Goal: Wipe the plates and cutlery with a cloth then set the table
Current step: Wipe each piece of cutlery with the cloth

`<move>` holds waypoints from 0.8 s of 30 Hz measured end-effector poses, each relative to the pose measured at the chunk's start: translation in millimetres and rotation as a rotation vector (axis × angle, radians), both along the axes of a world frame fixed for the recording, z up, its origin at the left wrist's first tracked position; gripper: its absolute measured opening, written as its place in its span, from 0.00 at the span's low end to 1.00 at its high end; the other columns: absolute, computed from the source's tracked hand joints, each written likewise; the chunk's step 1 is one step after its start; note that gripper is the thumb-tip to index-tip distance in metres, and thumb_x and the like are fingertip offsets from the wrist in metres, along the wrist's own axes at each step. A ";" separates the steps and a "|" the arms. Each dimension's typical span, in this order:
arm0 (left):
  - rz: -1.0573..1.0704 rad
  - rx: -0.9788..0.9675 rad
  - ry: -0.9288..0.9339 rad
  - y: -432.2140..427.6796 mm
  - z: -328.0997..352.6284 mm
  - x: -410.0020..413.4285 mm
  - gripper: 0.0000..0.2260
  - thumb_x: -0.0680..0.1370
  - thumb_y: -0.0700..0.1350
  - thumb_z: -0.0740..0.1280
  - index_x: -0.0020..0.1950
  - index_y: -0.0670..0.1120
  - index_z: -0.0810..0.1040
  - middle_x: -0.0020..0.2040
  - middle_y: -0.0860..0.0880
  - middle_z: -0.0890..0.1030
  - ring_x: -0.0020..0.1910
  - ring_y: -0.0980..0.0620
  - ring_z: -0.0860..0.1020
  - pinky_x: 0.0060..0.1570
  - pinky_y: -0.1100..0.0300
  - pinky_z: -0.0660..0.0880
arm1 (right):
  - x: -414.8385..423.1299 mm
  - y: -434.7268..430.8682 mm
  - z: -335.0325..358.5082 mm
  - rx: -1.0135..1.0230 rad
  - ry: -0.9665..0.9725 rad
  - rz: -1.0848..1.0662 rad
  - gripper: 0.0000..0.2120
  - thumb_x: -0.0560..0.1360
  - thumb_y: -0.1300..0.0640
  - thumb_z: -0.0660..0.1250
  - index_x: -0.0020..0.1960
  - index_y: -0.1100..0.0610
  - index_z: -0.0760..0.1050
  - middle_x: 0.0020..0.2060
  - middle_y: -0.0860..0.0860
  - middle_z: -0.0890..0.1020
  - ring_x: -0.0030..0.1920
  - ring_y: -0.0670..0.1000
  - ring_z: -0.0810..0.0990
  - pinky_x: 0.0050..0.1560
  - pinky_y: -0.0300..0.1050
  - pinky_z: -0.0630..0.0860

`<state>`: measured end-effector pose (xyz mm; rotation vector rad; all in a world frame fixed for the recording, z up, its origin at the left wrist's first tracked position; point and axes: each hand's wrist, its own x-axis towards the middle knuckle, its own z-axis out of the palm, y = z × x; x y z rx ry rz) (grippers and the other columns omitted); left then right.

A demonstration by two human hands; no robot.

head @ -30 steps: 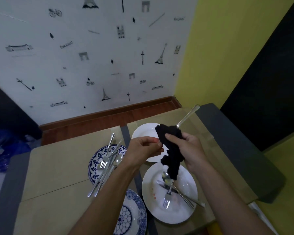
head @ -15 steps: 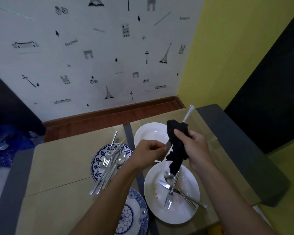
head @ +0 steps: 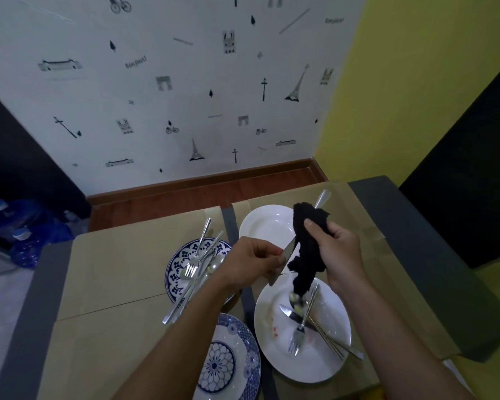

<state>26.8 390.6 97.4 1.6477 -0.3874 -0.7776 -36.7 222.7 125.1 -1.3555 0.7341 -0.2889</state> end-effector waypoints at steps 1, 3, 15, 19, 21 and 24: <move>-0.014 0.022 -0.021 4.0 -2.6 2.5 0.04 0.78 0.37 0.71 0.50 0.40 0.86 0.41 0.37 0.85 0.37 0.45 0.81 0.47 0.52 0.81 | 1.3 -0.5 1.7 0.012 -0.016 -0.023 0.05 0.78 0.58 0.73 0.54 0.54 0.85 0.40 0.52 0.88 0.36 0.54 0.87 0.35 0.50 0.83; -0.037 0.072 -0.054 12.4 -7.6 7.6 0.05 0.78 0.38 0.71 0.49 0.42 0.86 0.42 0.39 0.85 0.38 0.46 0.81 0.48 0.55 0.81 | 3.9 -0.8 4.8 0.035 -0.050 -0.060 0.04 0.79 0.60 0.72 0.52 0.54 0.85 0.37 0.52 0.86 0.29 0.54 0.84 0.30 0.50 0.82; 0.258 0.229 0.035 67.9 -70.3 44.2 0.05 0.77 0.37 0.72 0.46 0.45 0.87 0.37 0.41 0.85 0.35 0.42 0.82 0.43 0.47 0.82 | 11.1 -1.5 -20.4 0.044 0.028 -0.066 0.04 0.78 0.59 0.74 0.51 0.52 0.86 0.45 0.56 0.88 0.40 0.64 0.87 0.41 0.65 0.85; 0.477 0.392 -0.015 82.8 -102.1 61.6 0.08 0.75 0.38 0.74 0.45 0.52 0.87 0.38 0.49 0.86 0.38 0.45 0.85 0.49 0.45 0.83 | 11.1 -0.7 -28.4 0.084 0.064 -0.027 0.03 0.78 0.60 0.73 0.50 0.54 0.86 0.42 0.57 0.85 0.30 0.60 0.83 0.33 0.59 0.84; 0.533 0.492 -0.072 87.5 -110.8 69.9 0.06 0.75 0.41 0.74 0.50 0.48 0.87 0.40 0.51 0.86 0.37 0.51 0.83 0.47 0.53 0.82 | 11.8 -1.1 -34.4 0.095 0.071 -0.019 0.03 0.77 0.60 0.74 0.50 0.55 0.87 0.41 0.57 0.84 0.32 0.62 0.82 0.38 0.69 0.83; 0.554 0.593 -0.147 91.9 -113.9 80.7 0.08 0.76 0.42 0.73 0.54 0.44 0.86 0.40 0.49 0.84 0.35 0.56 0.79 0.42 0.63 0.74 | 12.0 -0.6 -38.8 0.108 0.084 -0.018 0.02 0.78 0.61 0.73 0.49 0.58 0.86 0.40 0.58 0.82 0.27 0.63 0.80 0.33 0.69 0.82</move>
